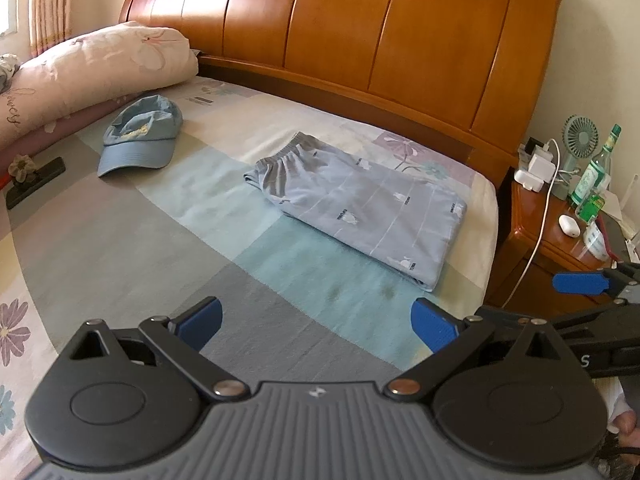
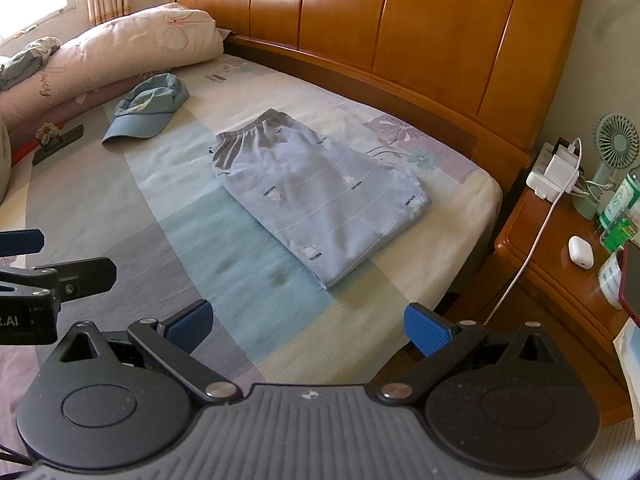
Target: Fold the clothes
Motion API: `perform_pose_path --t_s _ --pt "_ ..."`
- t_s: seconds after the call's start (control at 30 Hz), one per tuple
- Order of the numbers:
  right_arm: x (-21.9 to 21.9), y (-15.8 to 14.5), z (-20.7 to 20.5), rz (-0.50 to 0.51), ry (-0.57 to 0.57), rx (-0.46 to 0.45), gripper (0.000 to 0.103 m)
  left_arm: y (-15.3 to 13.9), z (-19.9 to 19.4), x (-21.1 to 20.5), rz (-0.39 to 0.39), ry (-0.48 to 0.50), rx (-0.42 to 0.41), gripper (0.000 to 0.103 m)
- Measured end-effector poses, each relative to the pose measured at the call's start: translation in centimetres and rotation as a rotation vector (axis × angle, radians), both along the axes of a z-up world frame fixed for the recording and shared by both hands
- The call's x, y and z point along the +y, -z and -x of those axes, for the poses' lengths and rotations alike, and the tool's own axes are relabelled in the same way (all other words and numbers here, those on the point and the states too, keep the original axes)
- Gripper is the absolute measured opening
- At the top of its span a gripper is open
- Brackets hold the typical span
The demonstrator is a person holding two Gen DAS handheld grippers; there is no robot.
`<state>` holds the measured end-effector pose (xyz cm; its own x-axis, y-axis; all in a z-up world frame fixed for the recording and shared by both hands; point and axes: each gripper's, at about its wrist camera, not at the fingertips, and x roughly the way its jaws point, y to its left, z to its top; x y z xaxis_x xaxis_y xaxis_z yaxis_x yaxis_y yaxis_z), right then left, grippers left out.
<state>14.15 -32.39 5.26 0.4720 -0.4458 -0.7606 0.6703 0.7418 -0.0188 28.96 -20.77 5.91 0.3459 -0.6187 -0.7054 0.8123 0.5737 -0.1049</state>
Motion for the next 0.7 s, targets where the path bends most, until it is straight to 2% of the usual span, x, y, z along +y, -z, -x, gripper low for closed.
perform_pose_path --t_s 0.7 --pt "-1.8 0.3 0.3 -0.014 0.006 -0.006 0.103 0.3 0.4 -2.0 -0.018 0.029 -0.002 0.100"
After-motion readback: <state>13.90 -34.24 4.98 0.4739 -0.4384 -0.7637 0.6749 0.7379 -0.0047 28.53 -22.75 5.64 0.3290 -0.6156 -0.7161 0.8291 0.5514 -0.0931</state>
